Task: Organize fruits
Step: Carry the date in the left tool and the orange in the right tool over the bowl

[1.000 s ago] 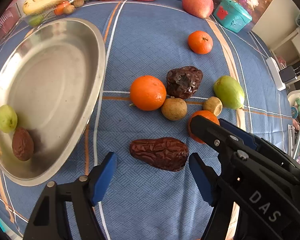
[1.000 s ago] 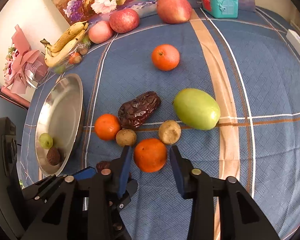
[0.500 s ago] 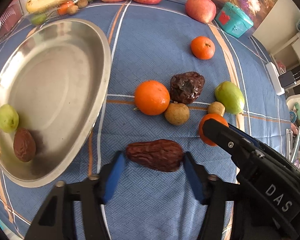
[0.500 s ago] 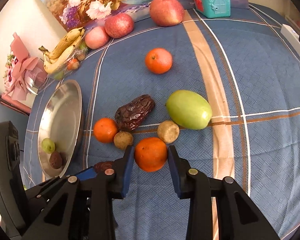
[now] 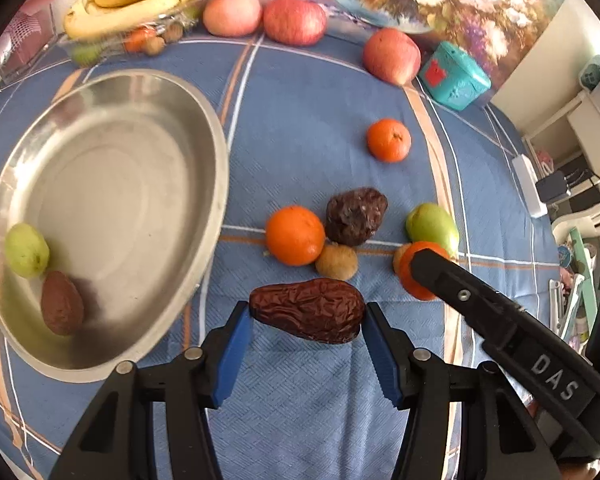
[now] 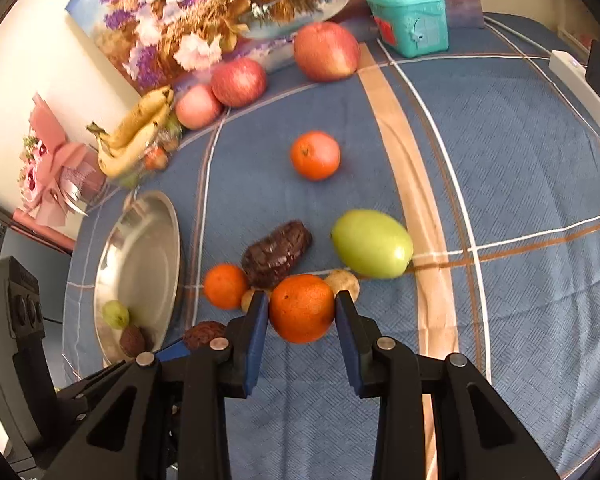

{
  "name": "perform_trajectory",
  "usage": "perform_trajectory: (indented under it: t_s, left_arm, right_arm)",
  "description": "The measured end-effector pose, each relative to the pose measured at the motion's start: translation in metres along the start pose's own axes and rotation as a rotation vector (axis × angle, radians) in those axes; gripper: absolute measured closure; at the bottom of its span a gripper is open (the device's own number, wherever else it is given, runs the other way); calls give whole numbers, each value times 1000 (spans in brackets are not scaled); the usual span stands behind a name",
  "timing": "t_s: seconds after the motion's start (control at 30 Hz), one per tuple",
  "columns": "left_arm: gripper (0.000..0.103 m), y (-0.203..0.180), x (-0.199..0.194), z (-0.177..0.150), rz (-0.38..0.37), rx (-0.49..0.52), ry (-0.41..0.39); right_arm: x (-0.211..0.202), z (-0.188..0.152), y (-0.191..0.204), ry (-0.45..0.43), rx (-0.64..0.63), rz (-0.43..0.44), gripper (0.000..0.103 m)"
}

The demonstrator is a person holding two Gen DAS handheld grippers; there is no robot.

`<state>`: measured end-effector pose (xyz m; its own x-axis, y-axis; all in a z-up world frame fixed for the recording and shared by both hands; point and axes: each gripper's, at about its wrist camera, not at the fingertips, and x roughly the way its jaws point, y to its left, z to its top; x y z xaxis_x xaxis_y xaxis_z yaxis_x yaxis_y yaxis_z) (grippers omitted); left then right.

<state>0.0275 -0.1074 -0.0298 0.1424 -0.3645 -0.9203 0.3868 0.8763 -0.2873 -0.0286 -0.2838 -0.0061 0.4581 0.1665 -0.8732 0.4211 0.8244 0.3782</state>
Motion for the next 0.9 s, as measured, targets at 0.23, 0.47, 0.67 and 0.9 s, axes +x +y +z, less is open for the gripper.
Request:
perform_trajectory:
  t_s: [0.23,0.47,0.67,0.9]
  left_arm:
    - [44,18,-14,4,-6,-68,-69]
    - [44,46,-22,9,32,-162,-128]
    - [44,72,-26,14,69,-250,-183]
    - [44,106,-38,14,107,-387,-239]
  right_arm:
    - [-8,4,-1,-45,17,-5,68]
    - [-3,3,10,-39,-24,-16,68]
    - [-2,-1,29,-46,-69,16,68]
    - [4,-7,62,-53,-134,74,68]
